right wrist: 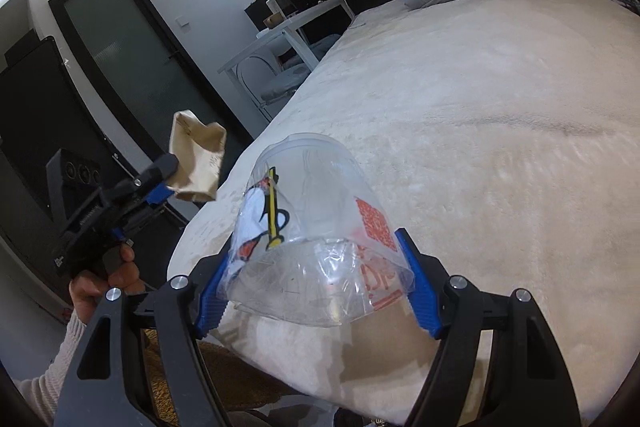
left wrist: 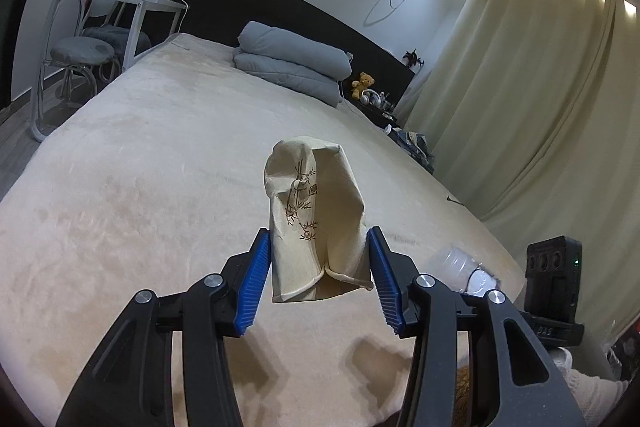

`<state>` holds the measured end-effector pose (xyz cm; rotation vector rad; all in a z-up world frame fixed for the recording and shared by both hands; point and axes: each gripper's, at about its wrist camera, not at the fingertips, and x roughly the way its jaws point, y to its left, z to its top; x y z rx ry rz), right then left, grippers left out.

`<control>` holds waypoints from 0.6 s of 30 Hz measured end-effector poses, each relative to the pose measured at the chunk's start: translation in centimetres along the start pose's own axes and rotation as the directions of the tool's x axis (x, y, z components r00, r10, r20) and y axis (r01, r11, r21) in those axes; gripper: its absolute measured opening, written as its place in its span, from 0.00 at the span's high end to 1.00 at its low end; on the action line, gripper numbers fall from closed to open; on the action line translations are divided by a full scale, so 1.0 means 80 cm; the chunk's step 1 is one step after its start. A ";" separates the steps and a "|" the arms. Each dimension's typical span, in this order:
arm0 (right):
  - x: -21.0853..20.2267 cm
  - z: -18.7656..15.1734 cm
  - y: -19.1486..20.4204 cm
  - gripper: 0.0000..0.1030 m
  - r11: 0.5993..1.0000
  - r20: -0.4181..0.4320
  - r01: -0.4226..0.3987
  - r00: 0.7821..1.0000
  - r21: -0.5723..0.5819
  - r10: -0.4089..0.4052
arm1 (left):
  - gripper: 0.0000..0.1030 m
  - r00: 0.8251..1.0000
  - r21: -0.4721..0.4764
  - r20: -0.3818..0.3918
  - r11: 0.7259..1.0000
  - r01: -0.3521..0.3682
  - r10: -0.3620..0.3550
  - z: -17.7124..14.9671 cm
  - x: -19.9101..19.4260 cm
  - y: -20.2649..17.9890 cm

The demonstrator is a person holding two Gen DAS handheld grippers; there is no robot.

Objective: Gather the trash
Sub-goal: 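Carry the paper bag and cup down to the bin and open both tools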

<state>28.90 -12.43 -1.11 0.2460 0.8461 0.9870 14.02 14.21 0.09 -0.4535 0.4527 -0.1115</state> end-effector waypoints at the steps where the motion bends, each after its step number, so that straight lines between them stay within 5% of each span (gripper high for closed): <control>1: -0.011 -0.008 0.000 0.28 1.000 0.009 0.002 1.000 0.010 -0.002 | 0.54 1.000 0.007 0.001 1.000 0.001 -0.001 -0.009 -0.003 -0.007; 18: -0.136 -0.099 0.025 0.28 1.000 0.118 -0.003 0.993 -0.006 0.004 | 0.54 0.999 0.068 -0.034 0.997 0.025 -0.022 -0.136 -0.071 -0.081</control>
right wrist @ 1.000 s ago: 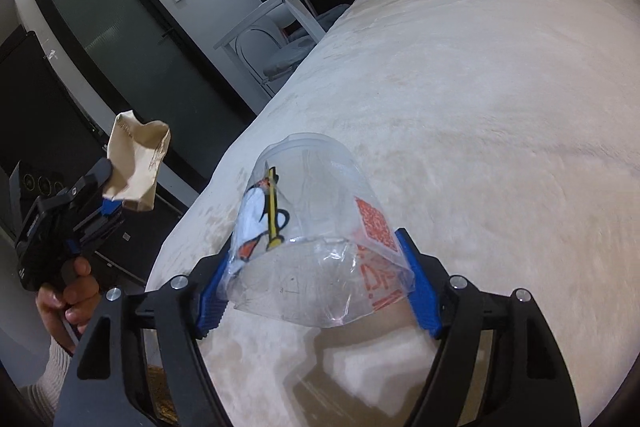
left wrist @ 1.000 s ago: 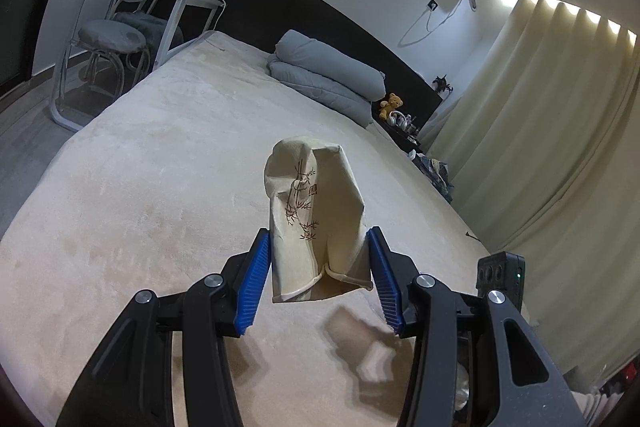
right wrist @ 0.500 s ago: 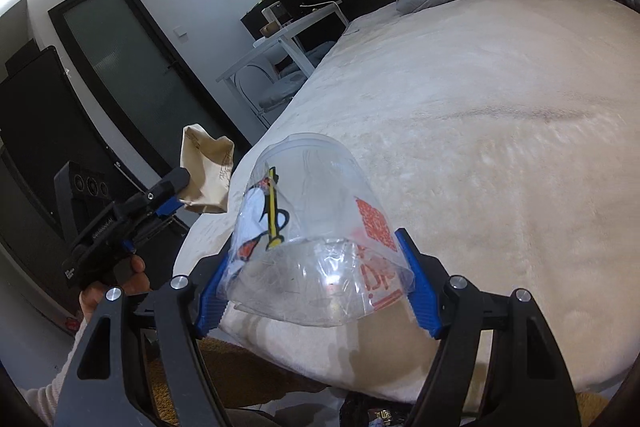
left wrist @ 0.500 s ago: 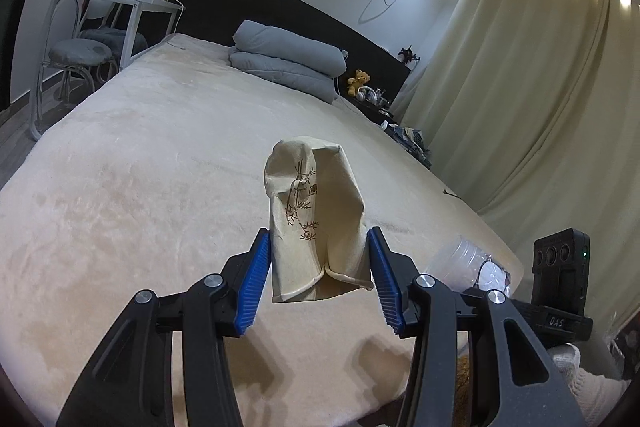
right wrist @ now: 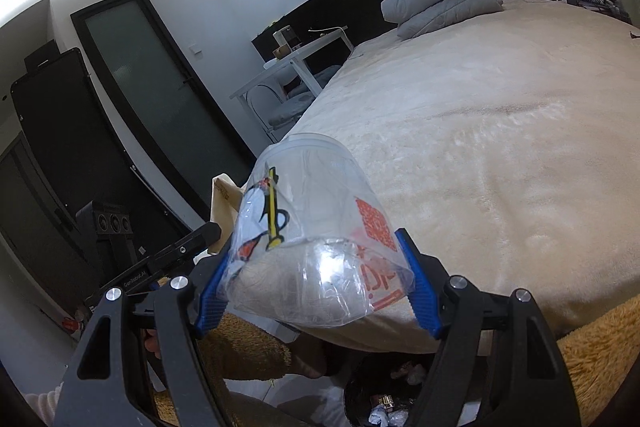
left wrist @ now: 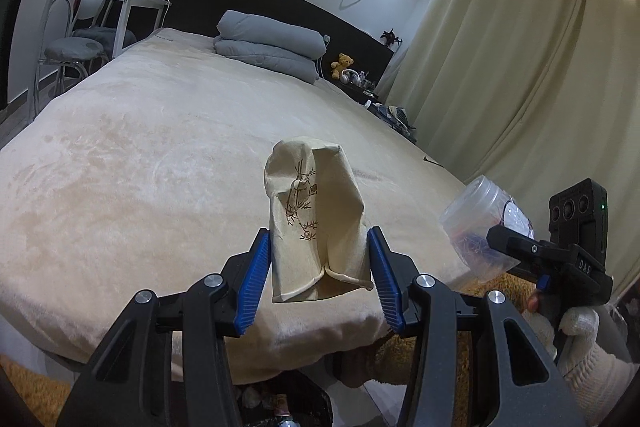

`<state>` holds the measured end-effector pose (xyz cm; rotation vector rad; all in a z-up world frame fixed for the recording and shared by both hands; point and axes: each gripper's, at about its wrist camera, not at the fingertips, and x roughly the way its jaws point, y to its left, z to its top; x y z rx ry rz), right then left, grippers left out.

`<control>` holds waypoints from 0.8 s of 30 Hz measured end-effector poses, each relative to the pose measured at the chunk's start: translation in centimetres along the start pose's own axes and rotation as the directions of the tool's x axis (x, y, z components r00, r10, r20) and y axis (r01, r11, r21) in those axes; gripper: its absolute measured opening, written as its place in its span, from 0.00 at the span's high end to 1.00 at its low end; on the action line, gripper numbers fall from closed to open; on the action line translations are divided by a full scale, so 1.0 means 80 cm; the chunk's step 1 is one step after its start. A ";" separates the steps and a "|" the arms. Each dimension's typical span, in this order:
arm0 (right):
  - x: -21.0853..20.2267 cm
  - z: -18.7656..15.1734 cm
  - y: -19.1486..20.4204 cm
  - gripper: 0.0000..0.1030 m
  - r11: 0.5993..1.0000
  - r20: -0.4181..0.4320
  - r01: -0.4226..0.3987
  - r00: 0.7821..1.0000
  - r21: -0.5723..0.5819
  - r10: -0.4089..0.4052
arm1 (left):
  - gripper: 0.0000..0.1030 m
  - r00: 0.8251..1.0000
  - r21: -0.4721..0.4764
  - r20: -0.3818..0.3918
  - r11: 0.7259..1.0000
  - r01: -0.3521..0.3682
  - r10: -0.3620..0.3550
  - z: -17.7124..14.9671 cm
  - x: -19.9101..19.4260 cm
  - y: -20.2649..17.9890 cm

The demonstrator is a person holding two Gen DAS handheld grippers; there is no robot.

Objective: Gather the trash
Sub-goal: 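Carry the paper bag and cup down to the bin and open both tools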

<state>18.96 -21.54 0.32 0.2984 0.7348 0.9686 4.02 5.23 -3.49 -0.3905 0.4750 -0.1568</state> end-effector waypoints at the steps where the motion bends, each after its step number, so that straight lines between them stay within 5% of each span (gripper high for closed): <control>1: -0.005 -0.004 0.001 0.28 1.000 -0.002 0.003 1.000 -0.002 -0.003 | 0.54 1.000 0.002 -0.003 1.000 0.000 0.000 -0.005 -0.002 -0.003; 15: -0.001 -0.060 -0.015 0.28 0.996 -0.164 0.068 0.985 0.053 -0.059 | 0.54 0.992 0.043 -0.129 0.999 -0.012 0.017 -0.060 0.002 -0.037; 24: 0.040 -0.106 -0.030 0.28 0.984 -0.334 0.104 0.941 0.142 -0.052 | 0.54 0.968 0.007 -0.251 1.000 -0.015 0.016 -0.093 0.015 -0.034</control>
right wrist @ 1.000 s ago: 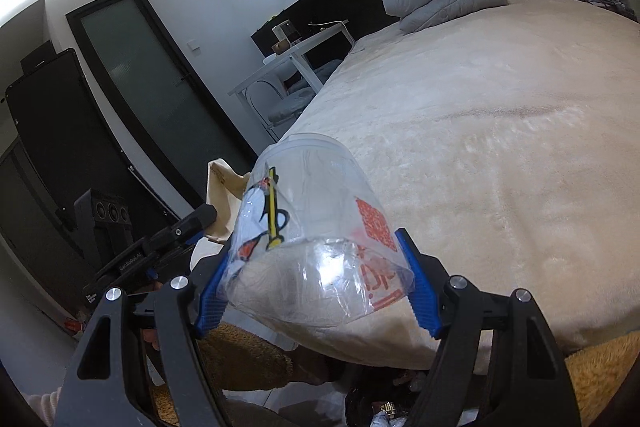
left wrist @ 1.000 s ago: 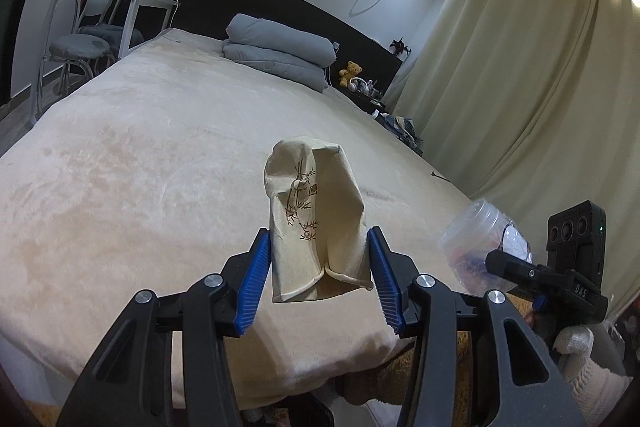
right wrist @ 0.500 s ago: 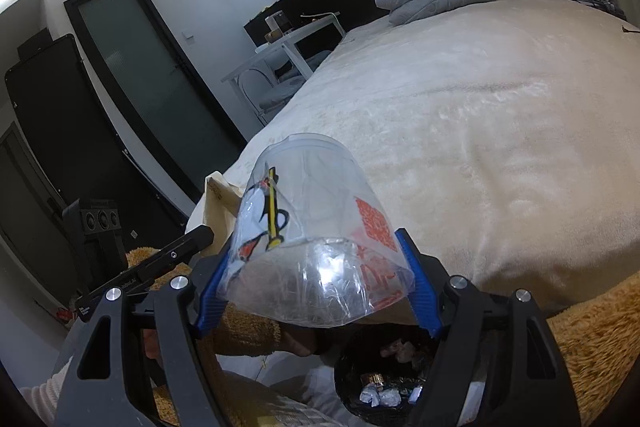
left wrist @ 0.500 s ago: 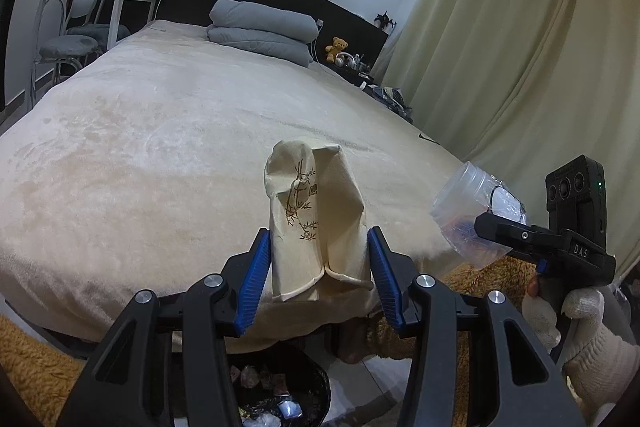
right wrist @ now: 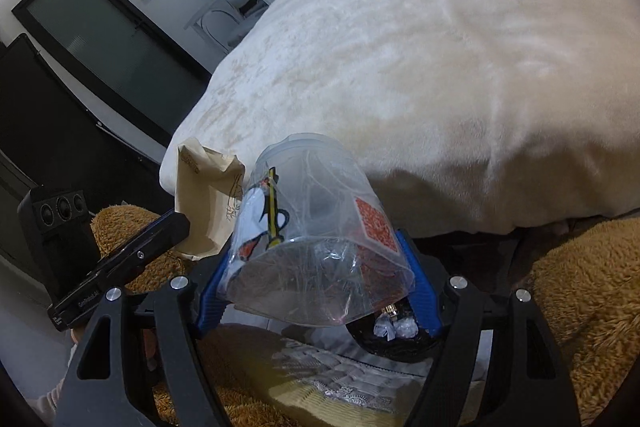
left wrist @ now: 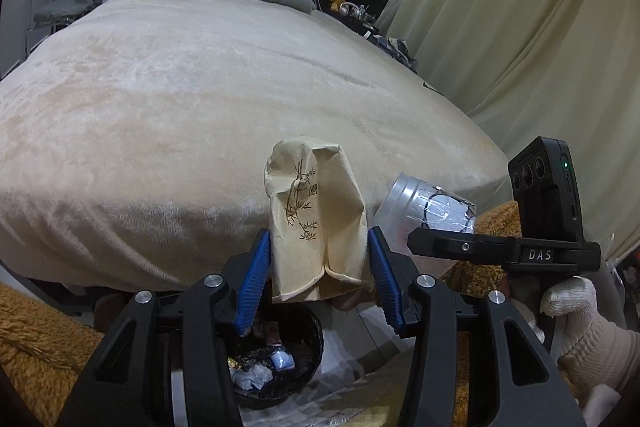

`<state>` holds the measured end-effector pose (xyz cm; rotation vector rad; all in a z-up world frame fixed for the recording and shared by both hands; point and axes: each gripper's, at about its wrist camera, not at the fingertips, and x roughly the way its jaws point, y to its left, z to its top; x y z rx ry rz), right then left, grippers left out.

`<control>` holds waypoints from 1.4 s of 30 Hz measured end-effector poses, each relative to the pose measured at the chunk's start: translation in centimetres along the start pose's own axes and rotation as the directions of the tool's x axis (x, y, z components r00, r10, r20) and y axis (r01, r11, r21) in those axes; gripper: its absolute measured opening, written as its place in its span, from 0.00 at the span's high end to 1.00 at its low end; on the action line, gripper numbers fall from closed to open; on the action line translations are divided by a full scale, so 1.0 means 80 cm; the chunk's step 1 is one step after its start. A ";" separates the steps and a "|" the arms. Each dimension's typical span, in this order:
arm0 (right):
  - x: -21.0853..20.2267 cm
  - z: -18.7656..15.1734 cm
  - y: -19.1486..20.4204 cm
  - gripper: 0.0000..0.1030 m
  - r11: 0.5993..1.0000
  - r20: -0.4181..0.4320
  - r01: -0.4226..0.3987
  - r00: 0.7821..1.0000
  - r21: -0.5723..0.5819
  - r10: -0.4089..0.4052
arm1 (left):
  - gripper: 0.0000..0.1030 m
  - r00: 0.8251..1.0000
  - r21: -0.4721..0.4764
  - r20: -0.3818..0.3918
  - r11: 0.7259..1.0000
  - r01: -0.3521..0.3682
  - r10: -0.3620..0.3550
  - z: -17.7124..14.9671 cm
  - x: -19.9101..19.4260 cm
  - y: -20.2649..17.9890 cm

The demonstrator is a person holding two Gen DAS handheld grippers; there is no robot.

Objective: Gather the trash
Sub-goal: 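Carry the paper bag and cup down to the bin and open both tools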

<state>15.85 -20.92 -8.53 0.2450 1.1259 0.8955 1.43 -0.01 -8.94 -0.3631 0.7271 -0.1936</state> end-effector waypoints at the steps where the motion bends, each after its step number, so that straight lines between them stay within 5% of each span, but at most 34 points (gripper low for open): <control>1: 0.006 -0.003 0.000 0.28 1.000 -0.014 0.004 1.000 0.003 -0.004 | 0.54 1.000 0.001 -0.014 1.000 -0.002 0.002 -0.004 0.003 0.000; 14: 0.057 -0.017 -0.028 0.28 0.990 -0.189 0.098 0.979 0.105 -0.077 | 0.53 0.973 -0.056 -0.231 0.998 -0.031 0.017 -0.031 0.053 0.018; 21: 0.088 -0.026 -0.046 0.28 0.975 -0.297 0.165 0.948 0.150 -0.115 | 0.53 0.917 -0.078 -0.397 0.994 -0.076 0.039 -0.046 0.100 0.036; 30: 0.116 -0.036 -0.054 0.27 0.966 -0.379 0.210 0.915 0.154 -0.138 | 0.51 0.867 -0.077 -0.496 0.992 -0.095 0.045 -0.058 0.128 0.042; 36: 0.120 -0.038 -0.057 0.19 0.959 -0.374 0.230 0.914 0.167 -0.155 | 0.34 0.835 -0.076 -0.546 0.989 -0.126 0.065 -0.069 0.139 0.041; 42: 0.117 -0.037 -0.057 0.15 0.958 -0.358 0.231 0.920 0.169 -0.159 | 0.34 0.844 -0.047 -0.527 0.989 -0.144 0.097 -0.066 0.130 0.038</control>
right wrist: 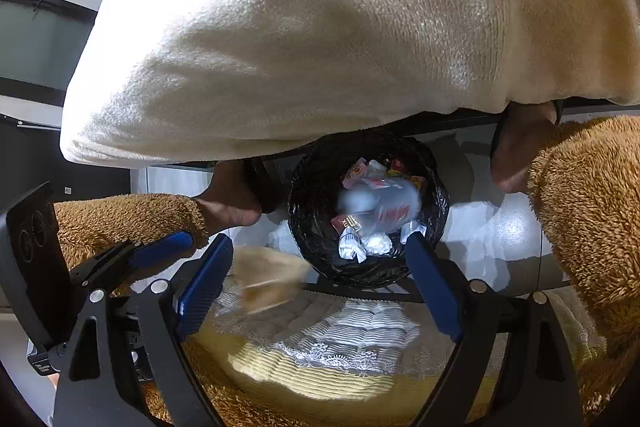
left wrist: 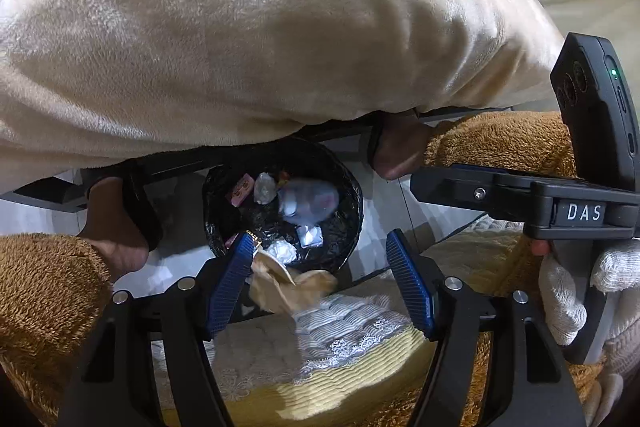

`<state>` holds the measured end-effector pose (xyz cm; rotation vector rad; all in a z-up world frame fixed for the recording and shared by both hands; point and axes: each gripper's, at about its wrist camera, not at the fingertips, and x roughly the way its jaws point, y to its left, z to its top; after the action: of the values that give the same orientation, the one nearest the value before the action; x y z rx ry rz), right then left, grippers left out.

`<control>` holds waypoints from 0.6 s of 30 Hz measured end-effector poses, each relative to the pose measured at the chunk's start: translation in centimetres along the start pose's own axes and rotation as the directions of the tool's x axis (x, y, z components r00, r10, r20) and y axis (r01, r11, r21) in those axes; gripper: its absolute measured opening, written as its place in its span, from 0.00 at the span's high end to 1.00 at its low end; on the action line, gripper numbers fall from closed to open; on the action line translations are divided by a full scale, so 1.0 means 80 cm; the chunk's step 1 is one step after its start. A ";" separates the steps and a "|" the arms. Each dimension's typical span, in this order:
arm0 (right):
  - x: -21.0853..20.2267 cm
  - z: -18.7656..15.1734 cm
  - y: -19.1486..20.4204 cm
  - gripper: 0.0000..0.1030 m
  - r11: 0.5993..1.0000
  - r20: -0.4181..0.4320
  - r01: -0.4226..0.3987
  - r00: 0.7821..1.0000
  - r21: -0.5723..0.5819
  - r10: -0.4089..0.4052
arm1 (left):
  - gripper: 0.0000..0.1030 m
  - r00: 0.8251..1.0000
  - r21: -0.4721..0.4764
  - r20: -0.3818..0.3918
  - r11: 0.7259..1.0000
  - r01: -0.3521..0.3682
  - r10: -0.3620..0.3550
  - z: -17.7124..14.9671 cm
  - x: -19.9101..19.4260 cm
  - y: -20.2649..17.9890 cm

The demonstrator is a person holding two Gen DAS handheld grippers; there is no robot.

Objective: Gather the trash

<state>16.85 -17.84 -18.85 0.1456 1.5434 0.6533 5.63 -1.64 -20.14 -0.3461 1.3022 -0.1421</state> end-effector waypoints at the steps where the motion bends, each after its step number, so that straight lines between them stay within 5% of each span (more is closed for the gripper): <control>1: -0.001 0.000 0.000 0.15 1.000 0.002 0.003 1.000 -0.002 -0.003 | 0.34 1.000 -0.006 0.002 1.000 -0.001 0.001 0.001 -0.003 0.002; 18: -0.047 -0.015 0.013 0.15 0.999 0.121 -0.024 0.992 -0.047 0.030 | 0.34 0.990 -0.028 0.143 1.000 -0.006 0.010 0.000 -0.041 0.009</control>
<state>15.79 -19.14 -15.17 0.1694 1.4107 0.6884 4.66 -0.01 -17.34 -0.3677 1.1643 -0.0911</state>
